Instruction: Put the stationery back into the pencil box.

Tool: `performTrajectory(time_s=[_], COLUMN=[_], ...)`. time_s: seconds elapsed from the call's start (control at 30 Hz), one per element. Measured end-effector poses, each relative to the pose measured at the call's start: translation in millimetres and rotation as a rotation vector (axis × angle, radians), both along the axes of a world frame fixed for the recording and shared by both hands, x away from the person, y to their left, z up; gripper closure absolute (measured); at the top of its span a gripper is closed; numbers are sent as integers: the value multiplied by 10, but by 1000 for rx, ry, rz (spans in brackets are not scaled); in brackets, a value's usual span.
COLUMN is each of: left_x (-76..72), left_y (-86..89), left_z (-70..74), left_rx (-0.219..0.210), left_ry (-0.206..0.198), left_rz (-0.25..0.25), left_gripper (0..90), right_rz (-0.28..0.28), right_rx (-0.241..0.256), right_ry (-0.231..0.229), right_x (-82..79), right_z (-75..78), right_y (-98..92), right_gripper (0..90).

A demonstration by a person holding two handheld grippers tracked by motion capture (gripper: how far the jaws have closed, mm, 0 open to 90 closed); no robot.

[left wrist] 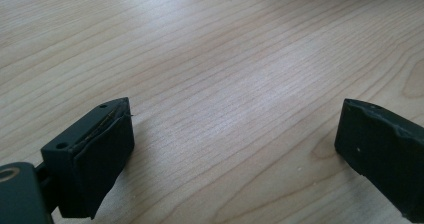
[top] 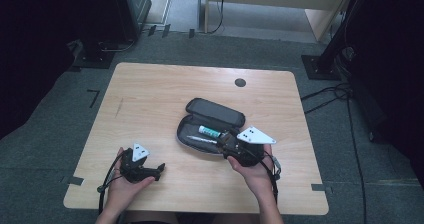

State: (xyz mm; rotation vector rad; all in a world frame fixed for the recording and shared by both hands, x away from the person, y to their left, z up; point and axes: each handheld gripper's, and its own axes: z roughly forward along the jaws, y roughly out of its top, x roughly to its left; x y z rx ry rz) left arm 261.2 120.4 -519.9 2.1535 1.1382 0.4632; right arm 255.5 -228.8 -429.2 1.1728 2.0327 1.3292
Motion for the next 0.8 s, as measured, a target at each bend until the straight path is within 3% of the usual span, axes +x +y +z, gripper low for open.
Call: performTrajectory(time_s=[0.23,0.47,0.8], left_x=[-1,-1,-1], left_y=[-5,-5,-5], left_z=[-3,-3,-3], left_rx=[-6,-5,-5], left_ry=[-2,-2,-2], left_rz=[5,5,4], left_gripper=[27,27,27], right_rz=[-68,-46,-31], right_rx=[-63,-134,-145], right_ry=[13,29,35], right_x=[100,175,303], right_z=[-135,-269,-408], right_y=[49,200,435], right_gripper=[413,413,412])
